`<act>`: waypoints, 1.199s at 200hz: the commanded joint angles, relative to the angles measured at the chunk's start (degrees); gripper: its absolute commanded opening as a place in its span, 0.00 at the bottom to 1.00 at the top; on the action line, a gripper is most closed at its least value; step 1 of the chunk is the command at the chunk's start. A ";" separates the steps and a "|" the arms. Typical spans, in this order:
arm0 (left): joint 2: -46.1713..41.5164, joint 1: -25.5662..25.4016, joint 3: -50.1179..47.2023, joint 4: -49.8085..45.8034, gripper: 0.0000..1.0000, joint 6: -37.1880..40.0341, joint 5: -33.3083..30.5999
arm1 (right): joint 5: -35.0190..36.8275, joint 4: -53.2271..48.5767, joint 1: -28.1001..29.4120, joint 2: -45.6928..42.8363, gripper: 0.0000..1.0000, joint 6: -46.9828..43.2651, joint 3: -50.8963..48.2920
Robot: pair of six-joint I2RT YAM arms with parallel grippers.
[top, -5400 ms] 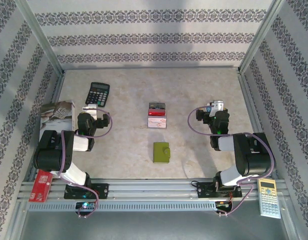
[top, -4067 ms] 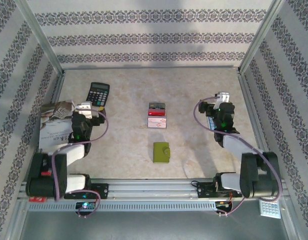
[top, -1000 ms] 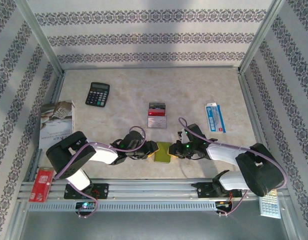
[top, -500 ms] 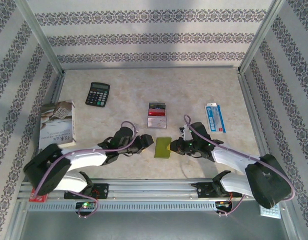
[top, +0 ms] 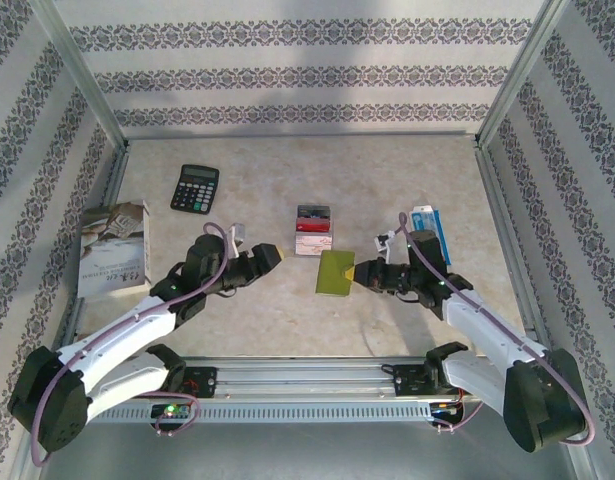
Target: Take the credit cards out of the card holder
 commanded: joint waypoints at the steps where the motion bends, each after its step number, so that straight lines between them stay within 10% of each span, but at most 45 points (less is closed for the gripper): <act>1: -0.30 0.84 3.19 1.89 0.82 4.47 5.88 | -8.44 2.30 -1.66 -1.83 0.01 -1.72 3.98; 27: 1.03 0.77 4.34 9.13 1.00 4.84 9.39 | -12.69 5.86 -2.28 -2.48 0.01 -2.71 7.25; 132: 4.59 0.18 8.68 17.66 0.95 6.52 19.01 | -13.93 13.97 5.24 2.48 0.00 -3.21 15.51; 240: 5.52 -0.46 9.68 15.20 0.46 8.05 19.06 | -9.94 17.18 7.68 4.99 0.00 -0.47 14.98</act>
